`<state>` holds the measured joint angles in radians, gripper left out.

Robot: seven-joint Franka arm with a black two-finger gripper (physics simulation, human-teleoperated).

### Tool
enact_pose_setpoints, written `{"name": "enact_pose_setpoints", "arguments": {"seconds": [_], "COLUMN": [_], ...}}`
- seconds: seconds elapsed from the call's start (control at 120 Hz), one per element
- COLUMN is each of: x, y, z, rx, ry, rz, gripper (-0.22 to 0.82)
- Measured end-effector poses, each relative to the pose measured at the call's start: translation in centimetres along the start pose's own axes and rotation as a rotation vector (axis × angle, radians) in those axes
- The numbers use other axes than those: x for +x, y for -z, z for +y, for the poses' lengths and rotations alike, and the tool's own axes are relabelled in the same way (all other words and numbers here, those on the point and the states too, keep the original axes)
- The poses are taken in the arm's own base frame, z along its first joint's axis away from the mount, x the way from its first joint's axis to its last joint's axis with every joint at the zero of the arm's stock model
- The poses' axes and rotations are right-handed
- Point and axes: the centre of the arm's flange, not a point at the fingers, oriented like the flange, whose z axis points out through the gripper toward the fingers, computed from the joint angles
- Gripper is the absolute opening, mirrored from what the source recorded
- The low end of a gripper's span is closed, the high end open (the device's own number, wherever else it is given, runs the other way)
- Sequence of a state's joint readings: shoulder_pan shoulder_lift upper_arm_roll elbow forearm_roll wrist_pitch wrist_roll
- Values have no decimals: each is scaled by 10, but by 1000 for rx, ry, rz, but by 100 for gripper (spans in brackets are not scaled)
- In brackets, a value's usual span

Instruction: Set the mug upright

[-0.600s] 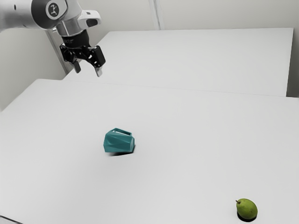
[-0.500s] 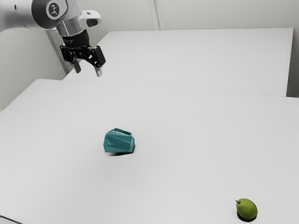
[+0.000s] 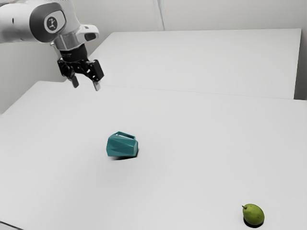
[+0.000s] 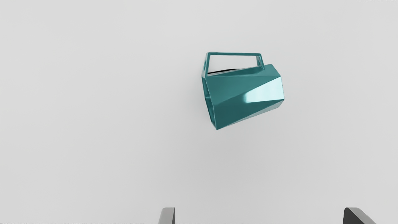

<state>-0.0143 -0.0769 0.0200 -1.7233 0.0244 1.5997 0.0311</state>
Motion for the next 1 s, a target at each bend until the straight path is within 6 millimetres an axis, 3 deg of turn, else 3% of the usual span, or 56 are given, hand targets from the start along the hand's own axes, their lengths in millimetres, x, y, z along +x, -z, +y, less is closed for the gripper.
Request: {"name": "enact_pose_setpoints", "arguments": {"seconds": [0.117, 0.3, 0.408, 0.567, 0.783, 1.0], "x": [-4, -5, -4, -3, -13, -19], "y": [-21, -63, -72, -87, -129, -150], "z": [-22, -38, -53, -60, -83, -89], "rx": [-58, -198, -266, -354, -514, -587], "ry": [54, 110, 136, 135, 164, 129], "rz": [-4, 2, 39, 79, 122, 165], "gripper": [59, 59, 59, 59, 59, 59]}}
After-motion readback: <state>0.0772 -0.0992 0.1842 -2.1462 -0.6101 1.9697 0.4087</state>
